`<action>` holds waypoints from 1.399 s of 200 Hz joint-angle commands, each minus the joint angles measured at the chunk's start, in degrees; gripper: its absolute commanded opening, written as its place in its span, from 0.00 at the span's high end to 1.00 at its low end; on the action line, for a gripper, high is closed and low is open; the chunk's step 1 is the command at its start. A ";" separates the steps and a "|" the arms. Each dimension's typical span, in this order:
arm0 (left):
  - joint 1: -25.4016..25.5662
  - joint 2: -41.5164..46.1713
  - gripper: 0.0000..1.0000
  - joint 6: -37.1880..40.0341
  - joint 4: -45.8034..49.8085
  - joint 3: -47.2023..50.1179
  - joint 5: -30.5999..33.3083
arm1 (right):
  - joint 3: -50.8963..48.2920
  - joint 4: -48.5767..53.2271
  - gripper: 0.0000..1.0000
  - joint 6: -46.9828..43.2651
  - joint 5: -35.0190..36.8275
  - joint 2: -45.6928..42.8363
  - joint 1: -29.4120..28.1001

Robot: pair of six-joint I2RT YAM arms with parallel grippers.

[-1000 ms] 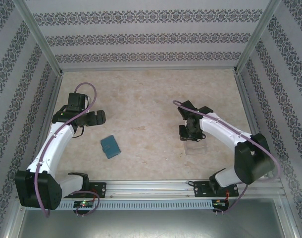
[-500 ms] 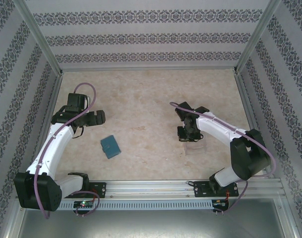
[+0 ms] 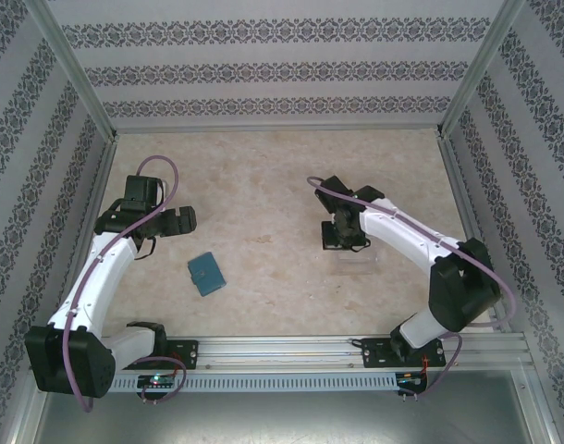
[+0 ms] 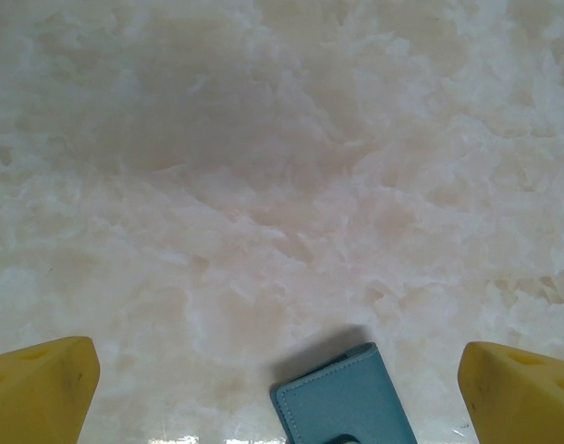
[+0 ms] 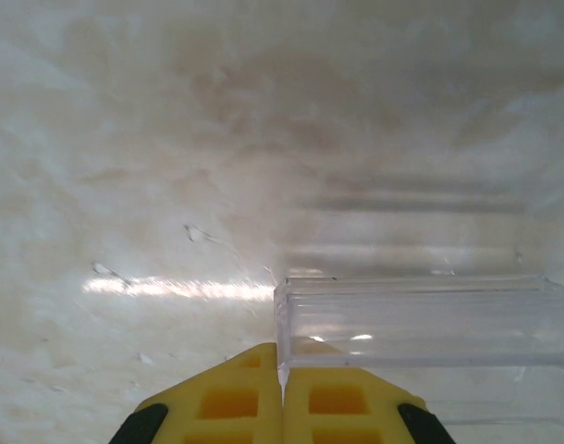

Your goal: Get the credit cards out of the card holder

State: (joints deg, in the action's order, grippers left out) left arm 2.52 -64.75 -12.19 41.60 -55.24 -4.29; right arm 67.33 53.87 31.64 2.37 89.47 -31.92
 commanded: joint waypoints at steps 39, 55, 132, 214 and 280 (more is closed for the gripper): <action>-0.40 1.38 0.00 0.58 0.60 0.61 -0.21 | 15.55 2.13 1.00 3.70 2.97 10.56 -2.69; -0.42 1.26 0.00 0.51 0.62 0.46 0.19 | 21.45 3.06 1.00 3.76 2.47 14.49 -2.91; -0.54 0.92 0.00 0.15 1.32 0.20 2.15 | 45.53 8.18 1.00 3.60 5.28 33.38 -3.48; -0.69 3.14 0.00 0.23 0.35 1.36 2.71 | 68.89 13.72 1.00 2.24 9.50 50.03 -3.66; -0.68 2.10 0.00 0.24 0.67 1.28 2.10 | 77.43 13.37 1.00 2.99 11.22 57.02 -3.67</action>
State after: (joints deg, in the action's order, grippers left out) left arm 2.50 -62.24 -12.21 41.58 -54.48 -2.72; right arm 142.54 66.41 34.37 10.94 145.18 -35.14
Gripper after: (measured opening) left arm 0.999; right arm 0.056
